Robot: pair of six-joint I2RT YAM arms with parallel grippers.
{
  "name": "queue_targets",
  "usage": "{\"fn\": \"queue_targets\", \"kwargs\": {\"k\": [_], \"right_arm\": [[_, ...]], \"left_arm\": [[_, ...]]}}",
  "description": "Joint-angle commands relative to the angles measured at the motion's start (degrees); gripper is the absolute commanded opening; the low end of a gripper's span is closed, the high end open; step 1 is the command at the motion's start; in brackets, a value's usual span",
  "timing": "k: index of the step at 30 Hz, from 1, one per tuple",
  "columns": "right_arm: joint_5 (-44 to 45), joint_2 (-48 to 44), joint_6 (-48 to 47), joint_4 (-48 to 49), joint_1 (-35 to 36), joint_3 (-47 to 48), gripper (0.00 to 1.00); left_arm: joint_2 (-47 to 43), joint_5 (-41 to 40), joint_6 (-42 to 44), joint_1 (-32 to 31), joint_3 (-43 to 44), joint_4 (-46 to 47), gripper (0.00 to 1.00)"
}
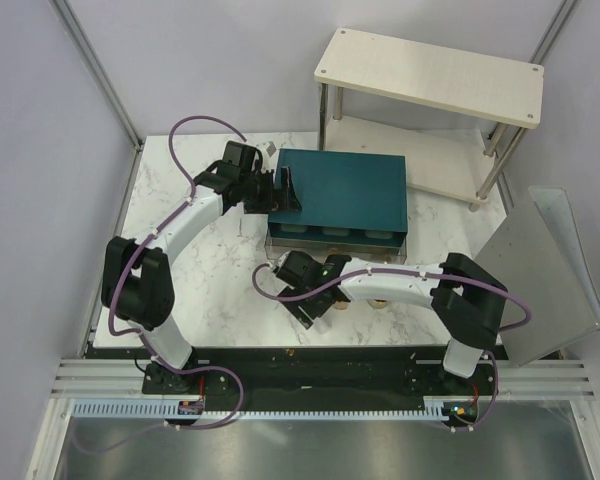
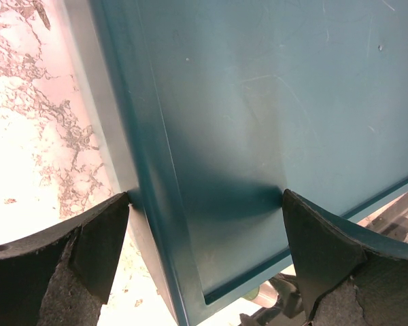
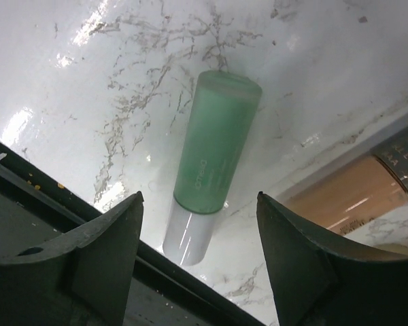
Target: Organize the makeup
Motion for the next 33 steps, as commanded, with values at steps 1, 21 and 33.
{"fn": "queue_targets", "kwargs": {"k": [1,21,33], "right_arm": [[-0.2,1.7,-1.6,3.6,0.3,2.2,0.73],[0.3,2.5,-3.4,-1.8,6.1,3.0,0.0],[17.6,-5.8,-10.5,-13.7,6.6,25.2,0.0]], "left_arm": [[2.4,-1.4,4.2,-1.4,0.4,-5.0,0.98],[2.6,-2.3,4.5,-1.3,0.8,-5.2,0.98],[3.1,-2.3,4.3,-1.3,1.2,-5.3,0.98]]}}
